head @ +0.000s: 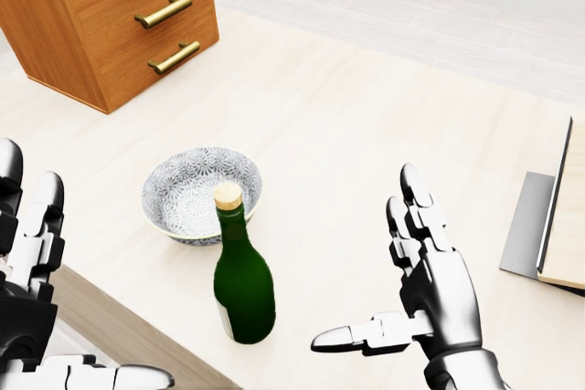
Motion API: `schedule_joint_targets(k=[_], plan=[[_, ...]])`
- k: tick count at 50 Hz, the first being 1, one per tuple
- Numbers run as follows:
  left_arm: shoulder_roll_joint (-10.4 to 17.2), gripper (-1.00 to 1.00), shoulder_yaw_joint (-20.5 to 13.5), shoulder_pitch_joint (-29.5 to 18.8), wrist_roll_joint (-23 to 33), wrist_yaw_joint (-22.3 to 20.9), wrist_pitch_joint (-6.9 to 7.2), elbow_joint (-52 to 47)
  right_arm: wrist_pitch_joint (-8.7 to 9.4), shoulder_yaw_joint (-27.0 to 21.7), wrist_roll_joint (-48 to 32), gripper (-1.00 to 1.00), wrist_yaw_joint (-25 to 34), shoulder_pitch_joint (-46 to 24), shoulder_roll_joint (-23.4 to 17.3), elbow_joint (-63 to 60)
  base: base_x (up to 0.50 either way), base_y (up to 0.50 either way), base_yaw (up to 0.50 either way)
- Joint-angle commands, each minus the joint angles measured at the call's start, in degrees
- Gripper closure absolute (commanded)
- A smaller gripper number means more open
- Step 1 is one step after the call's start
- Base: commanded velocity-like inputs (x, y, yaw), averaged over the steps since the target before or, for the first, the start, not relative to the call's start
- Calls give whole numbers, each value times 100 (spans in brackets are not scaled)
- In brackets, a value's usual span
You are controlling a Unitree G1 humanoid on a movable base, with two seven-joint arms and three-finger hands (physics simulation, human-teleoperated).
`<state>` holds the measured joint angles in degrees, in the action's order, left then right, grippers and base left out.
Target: Put the wine bottle on the wine rack.
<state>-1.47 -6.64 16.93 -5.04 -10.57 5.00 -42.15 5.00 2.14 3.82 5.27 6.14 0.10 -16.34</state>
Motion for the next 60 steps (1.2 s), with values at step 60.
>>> schedule_joint_targets(k=[60], plan=[[-70, -100, -437, 43, -190, -244, 0, 182, 0, 654, -565, -100, -435, -1536, 494, 832, 0, 0, 0]])
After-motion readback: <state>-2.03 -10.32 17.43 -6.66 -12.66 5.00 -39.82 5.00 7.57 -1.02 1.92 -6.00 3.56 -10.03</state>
